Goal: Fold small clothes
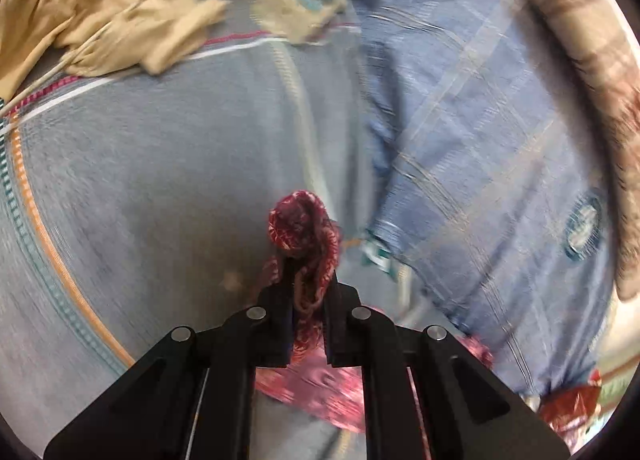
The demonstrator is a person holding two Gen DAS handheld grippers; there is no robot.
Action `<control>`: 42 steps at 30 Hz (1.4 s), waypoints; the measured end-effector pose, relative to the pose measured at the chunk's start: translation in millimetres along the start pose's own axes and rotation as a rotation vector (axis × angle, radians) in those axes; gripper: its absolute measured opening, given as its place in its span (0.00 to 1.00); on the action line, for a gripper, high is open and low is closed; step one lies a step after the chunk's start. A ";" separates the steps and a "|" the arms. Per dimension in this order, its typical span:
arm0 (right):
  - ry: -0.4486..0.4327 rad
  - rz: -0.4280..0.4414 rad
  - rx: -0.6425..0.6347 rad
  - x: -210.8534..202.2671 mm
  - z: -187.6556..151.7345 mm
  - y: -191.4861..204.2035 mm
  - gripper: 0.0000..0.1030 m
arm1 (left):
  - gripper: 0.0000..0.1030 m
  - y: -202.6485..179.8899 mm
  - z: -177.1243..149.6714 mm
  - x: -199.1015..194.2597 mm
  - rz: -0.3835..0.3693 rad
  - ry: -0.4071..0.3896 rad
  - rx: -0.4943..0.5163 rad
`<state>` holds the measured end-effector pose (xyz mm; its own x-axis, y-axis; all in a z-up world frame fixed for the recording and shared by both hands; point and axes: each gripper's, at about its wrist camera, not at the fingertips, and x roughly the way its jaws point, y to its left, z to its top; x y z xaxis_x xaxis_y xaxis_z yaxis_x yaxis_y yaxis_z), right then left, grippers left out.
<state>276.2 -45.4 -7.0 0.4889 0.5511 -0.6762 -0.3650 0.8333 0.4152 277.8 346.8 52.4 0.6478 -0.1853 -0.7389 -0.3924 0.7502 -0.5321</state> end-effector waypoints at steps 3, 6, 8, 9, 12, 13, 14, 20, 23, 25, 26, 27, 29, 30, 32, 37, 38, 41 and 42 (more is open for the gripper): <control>-0.016 -0.017 0.048 -9.5 -3.7 -20.0 0.41 | 0.08 -34.5 -15.9 -13.2 -0.066 0.009 0.054; -0.031 -0.032 0.084 -24.4 -12.3 -38.9 0.41 | 0.08 -77.4 -35.4 -20.1 -0.126 0.024 0.116; -0.040 -0.046 0.114 -36.5 -19.2 -54.3 0.41 | 0.08 -106.2 -49.1 -23.4 -0.147 0.028 0.162; -0.044 -0.050 0.125 -40.9 -21.5 -60.0 0.41 | 0.08 -115.8 -54.3 -25.8 -0.153 0.032 0.176; -0.067 -0.073 0.171 -64.1 -33.1 -84.9 0.41 | 0.08 -151.3 -75.8 -18.3 -0.186 0.061 0.209; -0.074 -0.079 0.181 -70.5 -36.5 -90.4 0.41 | 0.08 -164.4 -84.5 -13.8 -0.199 0.082 0.217; -0.086 -0.089 0.196 -80.5 -41.0 -100.1 0.41 | 0.08 -176.0 -92.4 -8.1 -0.208 0.100 0.224; -0.142 -0.171 0.265 -136.6 -65.9 -152.0 0.41 | 0.08 -244.7 -148.8 33.6 -0.249 0.223 0.276; -0.173 -0.210 0.311 -165.0 -82.8 -179.8 0.41 | 0.08 -284.8 -182.8 54.0 -0.250 0.270 0.319; -0.192 -0.229 0.351 -180.1 -93.8 -197.8 0.41 | 0.08 -313.2 -206.0 69.3 -0.244 0.304 0.348; -0.203 -0.239 0.383 -189.6 -102.5 -211.3 0.41 | 0.08 -324.2 -214.6 75.5 -0.244 0.316 0.360; -0.208 -0.246 0.401 -193.7 -107.3 -218.8 0.41 | 0.08 -338.7 -226.9 84.1 -0.240 0.333 0.376; -0.213 -0.263 0.454 -206.4 -121.9 -238.6 0.42 | 0.08 -358.4 -245.9 98.8 -0.236 0.361 0.404; -0.214 -0.268 0.471 -211.9 -128.3 -245.7 0.41 | 0.08 -370.8 -258.6 107.9 -0.231 0.379 0.423; -0.233 -0.265 0.482 -223.0 -139.0 -254.6 0.39 | 0.08 -384.0 -279.3 120.7 -0.219 0.417 0.454; -0.250 -0.283 0.473 -236.1 -145.9 -259.3 0.41 | 0.11 -406.4 -325.5 150.9 -0.143 0.499 0.535; -0.256 -0.279 0.479 -237.4 -145.7 -260.1 0.41 | 0.12 -406.5 -330.6 149.9 -0.132 0.501 0.557; -0.276 -0.272 0.493 -240.8 -146.0 -261.9 0.42 | 0.29 -399.5 -325.6 135.2 -0.157 0.521 0.575; -0.284 -0.270 0.501 -241.6 -145.5 -262.3 0.43 | 0.31 -399.8 -322.9 128.4 -0.175 0.522 0.573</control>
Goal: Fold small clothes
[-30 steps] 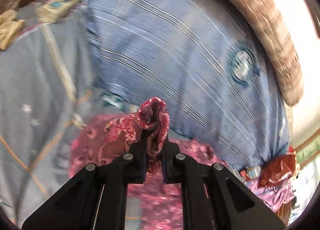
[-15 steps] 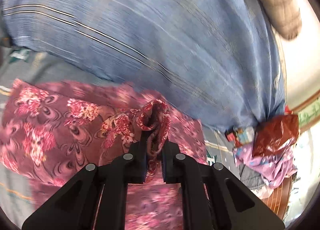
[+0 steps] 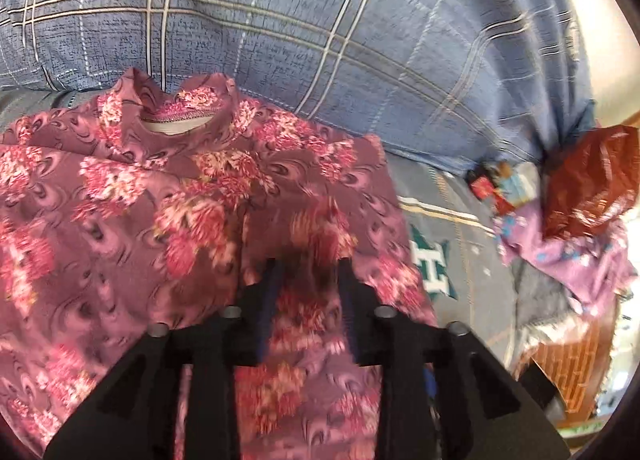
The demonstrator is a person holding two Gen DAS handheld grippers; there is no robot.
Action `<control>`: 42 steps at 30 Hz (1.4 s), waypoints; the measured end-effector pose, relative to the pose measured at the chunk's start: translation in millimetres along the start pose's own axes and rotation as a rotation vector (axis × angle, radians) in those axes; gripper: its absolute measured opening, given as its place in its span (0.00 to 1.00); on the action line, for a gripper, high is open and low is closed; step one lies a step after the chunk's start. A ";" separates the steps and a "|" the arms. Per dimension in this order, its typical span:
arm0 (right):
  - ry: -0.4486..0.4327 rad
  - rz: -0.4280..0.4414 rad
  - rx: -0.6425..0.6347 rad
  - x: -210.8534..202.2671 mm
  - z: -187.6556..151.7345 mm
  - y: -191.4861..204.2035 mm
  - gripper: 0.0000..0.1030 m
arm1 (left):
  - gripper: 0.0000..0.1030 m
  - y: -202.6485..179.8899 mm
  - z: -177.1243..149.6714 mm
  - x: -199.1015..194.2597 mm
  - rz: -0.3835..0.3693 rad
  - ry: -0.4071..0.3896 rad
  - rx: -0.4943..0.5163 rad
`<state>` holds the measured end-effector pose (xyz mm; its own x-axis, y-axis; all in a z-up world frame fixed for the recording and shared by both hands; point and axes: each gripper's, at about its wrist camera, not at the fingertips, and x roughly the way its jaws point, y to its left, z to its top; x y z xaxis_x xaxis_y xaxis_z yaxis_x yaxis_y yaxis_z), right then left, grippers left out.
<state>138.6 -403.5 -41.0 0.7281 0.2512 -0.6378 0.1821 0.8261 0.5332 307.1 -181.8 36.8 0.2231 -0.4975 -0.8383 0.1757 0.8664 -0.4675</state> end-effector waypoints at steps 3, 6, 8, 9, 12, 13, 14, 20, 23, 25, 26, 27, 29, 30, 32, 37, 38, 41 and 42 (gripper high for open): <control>-0.011 0.011 0.018 -1.7 1.4 3.8 0.44 | 0.47 13.5 -4.1 -57.0 -0.043 -0.082 0.037; -0.023 0.050 0.023 -1.2 6.7 16.1 0.49 | 0.76 40.3 -11.1 -105.4 -0.011 -0.193 0.032; -0.031 0.085 0.012 3.7 10.7 28.0 0.59 | 0.78 76.8 -21.0 -137.0 0.018 -0.258 -0.010; -0.028 0.095 0.010 7.3 12.3 33.2 0.63 | 0.78 92.3 -25.0 -144.3 0.028 -0.268 -0.031; 0.021 0.153 0.035 31.4 18.8 46.5 0.63 | 0.78 147.6 -41.1 -157.0 0.038 -0.277 -0.139; 0.035 0.158 0.043 40.1 19.9 50.3 0.63 | 0.78 163.2 -46.5 -153.2 0.032 -0.270 -0.177; 0.053 0.155 0.048 51.0 21.7 54.8 0.63 | 0.78 178.8 -52.2 -150.4 0.019 -0.261 -0.218; 0.123 0.108 0.025 95.8 23.9 77.7 0.60 | 0.77 224.0 -61.2 -118.2 -0.001 -0.198 -0.357; 0.126 0.110 0.001 95.7 31.2 79.4 0.09 | 0.19 224.3 -53.4 -109.3 0.006 -0.183 -0.383; 0.083 0.153 0.008 78.9 45.4 75.9 0.09 | 0.12 215.1 -52.8 -117.8 -0.013 -0.202 -0.376; 0.033 0.188 0.007 63.0 54.9 73.4 0.09 | 0.12 209.8 -53.4 -122.9 -0.014 -0.222 -0.360; -0.005 0.199 0.000 50.0 62.0 70.7 0.09 | 0.12 203.1 -54.2 -127.0 -0.018 -0.237 -0.341; -0.062 0.169 -0.009 30.3 73.7 59.5 0.08 | 0.12 185.6 -56.2 -125.3 -0.026 -0.239 -0.300; -0.063 0.143 -0.003 28.0 76.5 50.6 0.09 | 0.12 179.4 -57.2 -120.7 -0.020 -0.230 -0.285; -0.041 0.077 0.028 31.9 74.2 28.8 0.09 | 0.12 167.9 -59.4 -99.2 0.018 -0.185 -0.255; 0.007 -0.006 0.067 47.3 53.8 -3.9 0.09 | 0.12 163.2 -71.1 -72.1 0.058 -0.094 -0.234; 0.015 -0.009 0.070 50.3 51.5 -7.1 0.09 | 0.12 161.5 -73.8 -76.6 0.060 -0.102 -0.223; 0.035 0.041 0.112 50.2 50.5 -12.6 0.15 | 0.16 156.6 -82.1 -104.8 0.031 -0.155 -0.168; 0.030 0.058 0.128 48.1 51.1 -14.2 0.18 | 0.20 156.3 -83.7 -113.3 0.022 -0.177 -0.159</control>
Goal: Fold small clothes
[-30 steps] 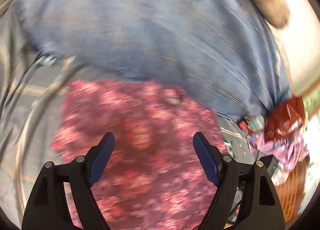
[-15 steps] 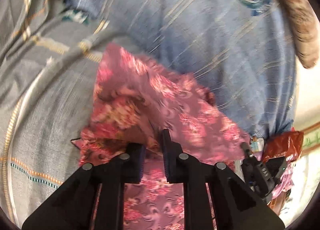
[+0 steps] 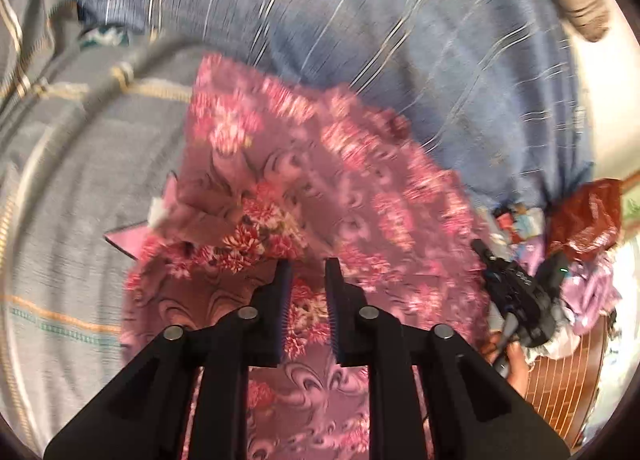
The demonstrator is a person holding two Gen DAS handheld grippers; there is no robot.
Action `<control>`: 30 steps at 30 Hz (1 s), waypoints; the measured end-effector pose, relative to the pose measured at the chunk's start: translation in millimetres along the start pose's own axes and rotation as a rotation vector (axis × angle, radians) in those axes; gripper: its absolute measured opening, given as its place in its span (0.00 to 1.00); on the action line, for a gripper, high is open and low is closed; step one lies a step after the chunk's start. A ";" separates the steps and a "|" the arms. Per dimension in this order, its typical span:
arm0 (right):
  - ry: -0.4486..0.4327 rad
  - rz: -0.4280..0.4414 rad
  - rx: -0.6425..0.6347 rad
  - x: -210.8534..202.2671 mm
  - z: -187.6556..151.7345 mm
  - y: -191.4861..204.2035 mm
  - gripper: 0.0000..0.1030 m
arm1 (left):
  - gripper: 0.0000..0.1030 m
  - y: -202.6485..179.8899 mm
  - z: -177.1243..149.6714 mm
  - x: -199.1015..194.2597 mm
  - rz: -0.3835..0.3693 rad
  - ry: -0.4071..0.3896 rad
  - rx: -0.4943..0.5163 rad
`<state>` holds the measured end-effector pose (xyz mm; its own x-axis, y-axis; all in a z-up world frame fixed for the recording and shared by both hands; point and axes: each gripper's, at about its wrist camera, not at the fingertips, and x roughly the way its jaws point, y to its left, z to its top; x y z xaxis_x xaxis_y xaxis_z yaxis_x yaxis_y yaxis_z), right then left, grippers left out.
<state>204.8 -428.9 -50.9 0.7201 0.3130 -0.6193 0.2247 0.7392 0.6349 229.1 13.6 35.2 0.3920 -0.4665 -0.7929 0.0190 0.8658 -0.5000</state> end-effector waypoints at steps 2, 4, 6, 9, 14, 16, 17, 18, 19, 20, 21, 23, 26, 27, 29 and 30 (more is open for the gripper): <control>-0.007 0.020 0.016 -1.4 1.3 -0.6 0.26 | 0.55 0.2 7.8 -8.9 0.024 -0.054 0.002; 0.010 -0.020 -0.016 -0.5 6.7 5.3 0.26 | 0.56 -0.7 17.8 -3.2 0.092 -0.074 -0.002; -0.008 -0.033 -0.074 -5.5 12.1 16.8 0.08 | 0.55 2.2 23.2 10.0 0.116 -0.035 -0.011; -0.100 -0.029 -0.129 -26.8 17.6 27.1 0.08 | 0.49 9.4 21.7 30.5 0.161 0.008 -0.008; 0.028 -0.191 -0.178 1.0 11.3 11.6 0.09 | 0.45 11.7 13.0 38.3 0.186 0.051 0.011; -0.002 -0.178 -0.171 -14.0 8.1 15.9 0.16 | 0.45 19.3 12.7 25.3 0.136 0.063 -0.019; -0.021 -0.159 -0.163 -26.1 5.8 17.8 0.16 | 0.45 26.8 11.5 15.0 0.115 0.058 -0.044; -0.034 -0.131 -0.162 -39.4 1.9 19.5 0.16 | 0.45 35.6 9.5 3.1 0.103 0.046 -0.069; -0.039 -0.117 -0.166 -49.9 -2.5 20.2 0.16 | 0.45 39.7 7.3 -3.5 0.099 0.037 -0.080; -0.044 -0.105 -0.173 -63.3 -9.5 20.8 0.17 | 0.45 47.0 3.2 -14.3 0.099 0.028 -0.093; -0.042 -0.093 -0.175 -75.1 -16.5 21.9 0.20 | 0.45 51.4 -0.1 -21.0 0.101 0.027 -0.098; -0.024 -0.077 -0.158 -98.7 -37.7 14.4 0.24 | 0.45 57.2 -15.4 -31.0 0.099 0.038 -0.094; 0.002 -0.094 -0.131 -127.0 -63.0 -2.1 0.26 | 0.45 57.9 -44.7 -38.6 0.125 0.061 -0.033; 0.006 -0.115 -0.128 -138.4 -71.8 -7.7 0.27 | 0.45 58.6 -55.7 -39.1 0.130 0.076 -0.016; 0.013 -0.144 -0.123 -159.9 -88.8 -20.9 0.28 | 0.45 64.2 -71.5 -38.1 0.125 0.104 -0.012; 0.020 -0.153 -0.115 -168.5 -95.8 -27.0 0.29 | 0.45 67.7 -80.7 -36.2 0.126 0.124 -0.015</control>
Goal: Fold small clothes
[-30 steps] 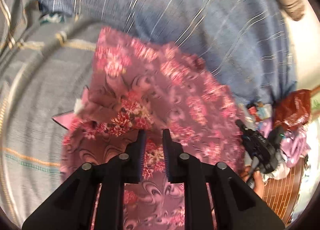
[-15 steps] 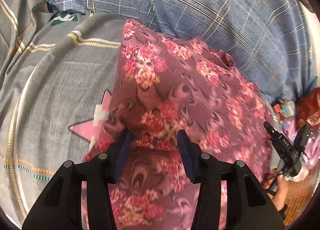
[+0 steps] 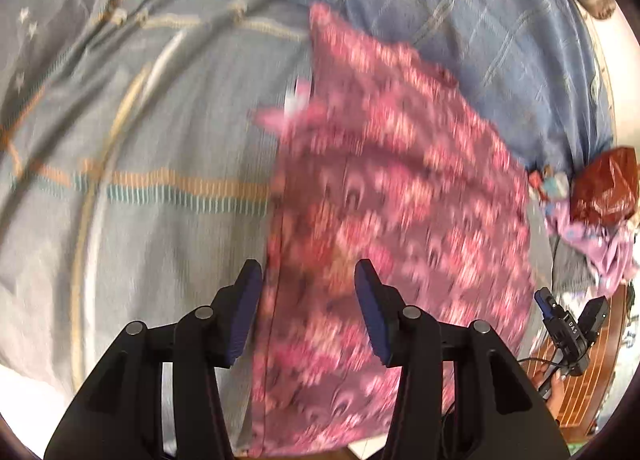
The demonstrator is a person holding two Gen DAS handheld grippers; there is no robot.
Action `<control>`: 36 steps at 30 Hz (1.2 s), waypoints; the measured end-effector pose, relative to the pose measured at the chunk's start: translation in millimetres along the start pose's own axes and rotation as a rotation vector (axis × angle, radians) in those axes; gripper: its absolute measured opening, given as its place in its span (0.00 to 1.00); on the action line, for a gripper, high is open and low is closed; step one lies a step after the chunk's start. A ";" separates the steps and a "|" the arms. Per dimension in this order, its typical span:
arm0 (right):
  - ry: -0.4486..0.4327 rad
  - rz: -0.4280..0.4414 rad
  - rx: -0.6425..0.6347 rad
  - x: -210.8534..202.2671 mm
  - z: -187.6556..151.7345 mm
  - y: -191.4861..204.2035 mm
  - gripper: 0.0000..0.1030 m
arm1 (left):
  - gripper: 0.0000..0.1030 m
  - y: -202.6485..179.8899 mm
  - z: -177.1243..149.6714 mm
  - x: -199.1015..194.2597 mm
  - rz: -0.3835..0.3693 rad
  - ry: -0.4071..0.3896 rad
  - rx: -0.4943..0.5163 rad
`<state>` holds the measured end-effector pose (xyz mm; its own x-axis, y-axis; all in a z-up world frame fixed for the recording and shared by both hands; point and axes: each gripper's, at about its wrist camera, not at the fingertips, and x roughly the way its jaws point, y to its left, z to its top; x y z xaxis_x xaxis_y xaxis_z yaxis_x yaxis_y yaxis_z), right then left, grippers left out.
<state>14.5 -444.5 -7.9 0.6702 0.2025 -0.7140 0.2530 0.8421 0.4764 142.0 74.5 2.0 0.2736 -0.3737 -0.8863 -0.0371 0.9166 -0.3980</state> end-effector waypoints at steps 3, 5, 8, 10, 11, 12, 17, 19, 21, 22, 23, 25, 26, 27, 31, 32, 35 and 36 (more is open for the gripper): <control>0.018 -0.013 0.028 -14.8 -22.2 -14.3 0.29 | 0.45 3.3 -19.9 5.4 -0.007 0.040 -0.003; 0.030 -0.005 0.043 -21.9 -32.7 -20.8 0.30 | 0.46 0.4 -35.9 2.4 -0.009 0.038 0.019; 0.065 -0.004 0.027 -28.1 -50.0 -20.6 0.37 | 0.50 -2.8 -58.7 -2.9 -0.018 0.053 0.051; 0.087 -0.049 -0.019 -29.1 -59.4 -16.2 0.40 | 0.51 -1.7 -70.7 -5.7 -0.014 0.062 0.073; 0.096 -0.073 -0.049 -29.3 -64.6 -14.5 0.40 | 0.51 -0.3 -77.1 -6.7 -0.005 0.068 0.082; 0.105 -0.086 -0.067 -28.2 -68.7 -13.1 0.39 | 0.52 1.4 -80.6 -6.9 -0.006 0.074 0.083; 0.126 -0.139 -0.160 -29.3 -85.3 -5.9 0.38 | 0.66 6.6 -97.5 -7.0 -0.070 0.104 0.044; 0.127 -0.156 -0.176 -33.2 -90.8 -6.7 0.38 | 0.68 5.2 -104.8 -5.3 -0.078 0.115 0.045; 0.123 -0.178 -0.188 -37.3 -93.8 -8.5 0.38 | 0.70 4.2 -109.5 -5.6 -0.074 0.107 0.057; 0.116 -0.203 -0.193 -38.7 -94.8 -9.6 0.38 | 0.72 2.8 -111.6 -5.1 -0.073 0.103 0.061; 0.109 -0.232 -0.194 -40.2 -95.8 -11.4 0.39 | 0.74 1.6 -113.9 -4.6 -0.074 0.099 0.062; 0.120 -0.247 -0.181 -37.8 -96.6 -18.3 0.46 | 0.74 -2.6 -116.0 -3.3 -0.067 0.087 0.070; 0.121 -0.239 -0.168 -37.4 -98.0 -21.4 0.46 | 0.74 -5.0 -116.6 -2.6 -0.066 0.084 0.075; 0.113 -0.230 -0.166 -38.4 -98.0 -21.4 0.48 | 0.74 -6.6 -117.0 -2.8 -0.073 0.077 0.071; 0.140 -0.194 -0.238 -36.2 -102.5 -9.3 0.07 | 0.12 -8.8 -117.1 1.6 -0.097 0.083 0.059; 0.139 -0.197 -0.253 -36.2 -103.0 -7.0 0.04 | 0.05 -7.4 -116.7 3.4 -0.089 0.085 0.048; 0.122 -0.116 -0.222 -44.1 -94.8 -3.7 0.03 | 0.05 -3.4 -109.1 -2.1 -0.110 0.080 0.023; 0.100 -0.092 -0.212 -49.4 -89.0 -1.6 0.03 | 0.05 -2.8 -105.5 -6.4 -0.120 0.068 0.021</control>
<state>-81.1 -411.4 -19.1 0.5758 0.1597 -0.8019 0.1510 0.9431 0.2962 38.9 59.4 -16.2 0.2091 -0.4891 -0.8468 0.0126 0.8672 -0.4978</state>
